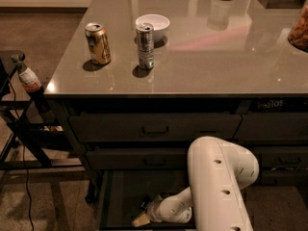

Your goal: Pick rxbar blueberry from bottom drawer and place on counter

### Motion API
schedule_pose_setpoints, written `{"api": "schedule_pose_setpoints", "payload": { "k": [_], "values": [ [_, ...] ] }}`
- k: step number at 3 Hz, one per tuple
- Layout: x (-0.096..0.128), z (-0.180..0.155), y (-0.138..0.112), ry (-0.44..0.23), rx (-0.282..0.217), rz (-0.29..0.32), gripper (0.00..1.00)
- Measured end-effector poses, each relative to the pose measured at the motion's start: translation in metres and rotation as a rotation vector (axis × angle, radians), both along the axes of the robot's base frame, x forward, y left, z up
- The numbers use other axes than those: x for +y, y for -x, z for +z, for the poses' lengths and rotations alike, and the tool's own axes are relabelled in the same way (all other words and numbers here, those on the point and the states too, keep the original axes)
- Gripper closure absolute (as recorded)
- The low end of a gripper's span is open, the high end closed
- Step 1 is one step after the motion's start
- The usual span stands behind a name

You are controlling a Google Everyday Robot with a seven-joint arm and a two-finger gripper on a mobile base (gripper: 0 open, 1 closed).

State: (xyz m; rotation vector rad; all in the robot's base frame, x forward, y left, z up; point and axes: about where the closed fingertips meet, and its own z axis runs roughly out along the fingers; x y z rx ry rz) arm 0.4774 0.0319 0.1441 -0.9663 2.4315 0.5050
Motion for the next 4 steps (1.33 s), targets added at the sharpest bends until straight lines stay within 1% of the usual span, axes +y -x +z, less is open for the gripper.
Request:
{"api": "schedule_pose_setpoints", "payload": {
  "k": [1, 2, 3, 4],
  "values": [
    [-0.006, -0.007, -0.001, -0.013, -0.005, -0.009, 0.0],
    [-0.013, -0.023, -0.005, -0.037, -0.012, -0.02, 0.0],
    [-0.012, -0.03, -0.006, -0.044, -0.011, -0.017, 0.0],
    [-0.012, -0.03, -0.006, -0.044, -0.011, -0.017, 0.19]
  ]
}}
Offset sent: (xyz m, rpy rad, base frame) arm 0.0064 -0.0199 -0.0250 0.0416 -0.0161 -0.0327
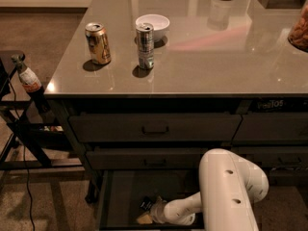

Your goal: Pick rxbar blueberry from bottom drawer and place on counter

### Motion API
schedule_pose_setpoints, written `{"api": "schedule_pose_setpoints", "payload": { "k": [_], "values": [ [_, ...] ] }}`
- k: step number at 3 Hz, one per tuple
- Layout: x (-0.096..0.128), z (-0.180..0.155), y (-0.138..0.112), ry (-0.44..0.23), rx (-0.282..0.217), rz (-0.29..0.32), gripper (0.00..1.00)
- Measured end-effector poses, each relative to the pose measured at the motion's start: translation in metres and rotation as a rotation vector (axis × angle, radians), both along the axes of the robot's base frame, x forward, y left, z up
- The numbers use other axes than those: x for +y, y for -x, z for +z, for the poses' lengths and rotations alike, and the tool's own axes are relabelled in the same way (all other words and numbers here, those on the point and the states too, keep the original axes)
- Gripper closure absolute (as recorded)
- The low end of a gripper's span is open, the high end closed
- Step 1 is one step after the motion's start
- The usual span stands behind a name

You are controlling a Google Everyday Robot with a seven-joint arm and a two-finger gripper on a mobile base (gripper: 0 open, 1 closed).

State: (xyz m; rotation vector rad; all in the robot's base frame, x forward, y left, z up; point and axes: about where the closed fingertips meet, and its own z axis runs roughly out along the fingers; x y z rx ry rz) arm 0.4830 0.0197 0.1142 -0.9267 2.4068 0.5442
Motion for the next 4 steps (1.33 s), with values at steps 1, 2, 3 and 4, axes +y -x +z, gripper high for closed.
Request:
{"api": "schedule_pose_setpoints", "payload": {
  "k": [1, 2, 3, 4],
  "values": [
    [0.0, 0.0, 0.0, 0.0, 0.0, 0.0, 0.42],
    [0.0, 0.0, 0.0, 0.0, 0.0, 0.0, 0.66],
    [0.0001, 0.0, 0.0, 0.0, 0.0, 0.0, 0.89],
    [0.0001, 0.0004, 0.0001, 0.0, 0.0, 0.0, 1.0]
  ]
}}
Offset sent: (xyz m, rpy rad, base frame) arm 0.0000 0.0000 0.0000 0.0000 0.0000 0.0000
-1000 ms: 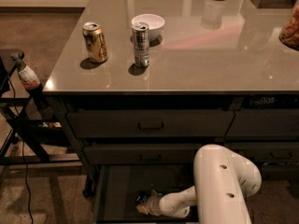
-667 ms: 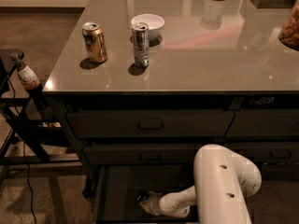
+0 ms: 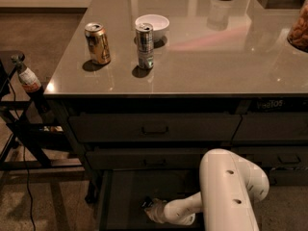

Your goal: Pick rxbar blueberry from bottom drawer and place on counter

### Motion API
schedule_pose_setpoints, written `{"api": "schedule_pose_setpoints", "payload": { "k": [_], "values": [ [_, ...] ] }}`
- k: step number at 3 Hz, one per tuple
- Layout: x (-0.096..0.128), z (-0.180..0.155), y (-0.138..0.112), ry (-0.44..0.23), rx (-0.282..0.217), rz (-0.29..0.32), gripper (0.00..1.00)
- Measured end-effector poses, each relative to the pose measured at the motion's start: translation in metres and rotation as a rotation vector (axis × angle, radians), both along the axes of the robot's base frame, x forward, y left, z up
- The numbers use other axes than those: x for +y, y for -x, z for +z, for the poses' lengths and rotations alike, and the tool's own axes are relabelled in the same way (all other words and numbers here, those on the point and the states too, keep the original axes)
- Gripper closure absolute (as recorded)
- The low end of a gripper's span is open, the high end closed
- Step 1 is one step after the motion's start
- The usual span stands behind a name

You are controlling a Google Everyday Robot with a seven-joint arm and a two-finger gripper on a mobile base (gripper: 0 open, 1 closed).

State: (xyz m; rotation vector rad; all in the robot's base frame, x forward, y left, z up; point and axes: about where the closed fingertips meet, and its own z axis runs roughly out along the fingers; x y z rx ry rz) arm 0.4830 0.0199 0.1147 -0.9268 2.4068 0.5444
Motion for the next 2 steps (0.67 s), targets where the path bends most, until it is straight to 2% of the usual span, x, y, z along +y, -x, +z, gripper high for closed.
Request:
{"api": "schedule_pose_setpoints", "payload": {
  "k": [1, 2],
  "values": [
    [0.0, 0.004, -0.001, 0.0, 0.0, 0.0, 1.0],
    [-0.003, 0.024, -0.001, -0.006, 0.004, -0.013, 1.0]
  ]
}}
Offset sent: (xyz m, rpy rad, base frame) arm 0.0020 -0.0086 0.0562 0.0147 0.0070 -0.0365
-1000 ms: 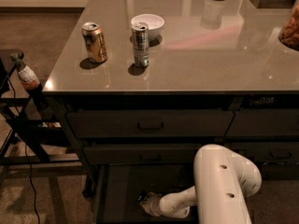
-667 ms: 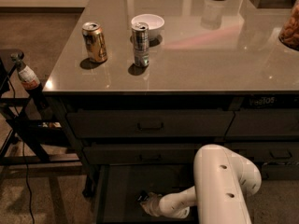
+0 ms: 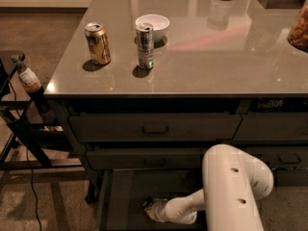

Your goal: Pick rxbar blueberry from bottom drawer and place on counter

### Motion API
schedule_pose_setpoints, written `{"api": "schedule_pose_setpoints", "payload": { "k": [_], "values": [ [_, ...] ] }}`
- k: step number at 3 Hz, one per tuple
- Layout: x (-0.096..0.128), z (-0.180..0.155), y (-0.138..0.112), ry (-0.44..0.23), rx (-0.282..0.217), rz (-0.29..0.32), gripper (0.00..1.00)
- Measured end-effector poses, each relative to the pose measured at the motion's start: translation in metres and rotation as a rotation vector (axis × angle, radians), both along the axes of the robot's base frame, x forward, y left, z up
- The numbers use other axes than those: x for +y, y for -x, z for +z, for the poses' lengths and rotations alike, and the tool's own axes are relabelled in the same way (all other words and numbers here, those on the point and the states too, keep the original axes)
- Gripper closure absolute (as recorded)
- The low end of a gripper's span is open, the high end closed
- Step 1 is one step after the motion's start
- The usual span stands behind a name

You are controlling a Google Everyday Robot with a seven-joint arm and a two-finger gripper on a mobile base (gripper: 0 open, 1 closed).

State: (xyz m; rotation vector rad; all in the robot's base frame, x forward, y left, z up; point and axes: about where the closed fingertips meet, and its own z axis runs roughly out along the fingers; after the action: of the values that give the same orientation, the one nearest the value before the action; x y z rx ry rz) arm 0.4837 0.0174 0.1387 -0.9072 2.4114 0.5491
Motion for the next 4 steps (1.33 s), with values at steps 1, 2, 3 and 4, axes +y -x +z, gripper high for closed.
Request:
{"api": "schedule_pose_setpoints", "payload": {
  "k": [1, 2, 3, 4],
  "values": [
    [-0.005, 0.023, 0.002, -0.01, 0.016, -0.014, 1.0],
    [-0.015, 0.049, 0.001, -0.013, 0.028, -0.031, 1.0],
    [-0.06, 0.117, -0.001, 0.027, 0.024, -0.085, 1.0],
    [-0.06, 0.117, -0.001, 0.027, 0.023, -0.085, 1.0]
  ]
}}
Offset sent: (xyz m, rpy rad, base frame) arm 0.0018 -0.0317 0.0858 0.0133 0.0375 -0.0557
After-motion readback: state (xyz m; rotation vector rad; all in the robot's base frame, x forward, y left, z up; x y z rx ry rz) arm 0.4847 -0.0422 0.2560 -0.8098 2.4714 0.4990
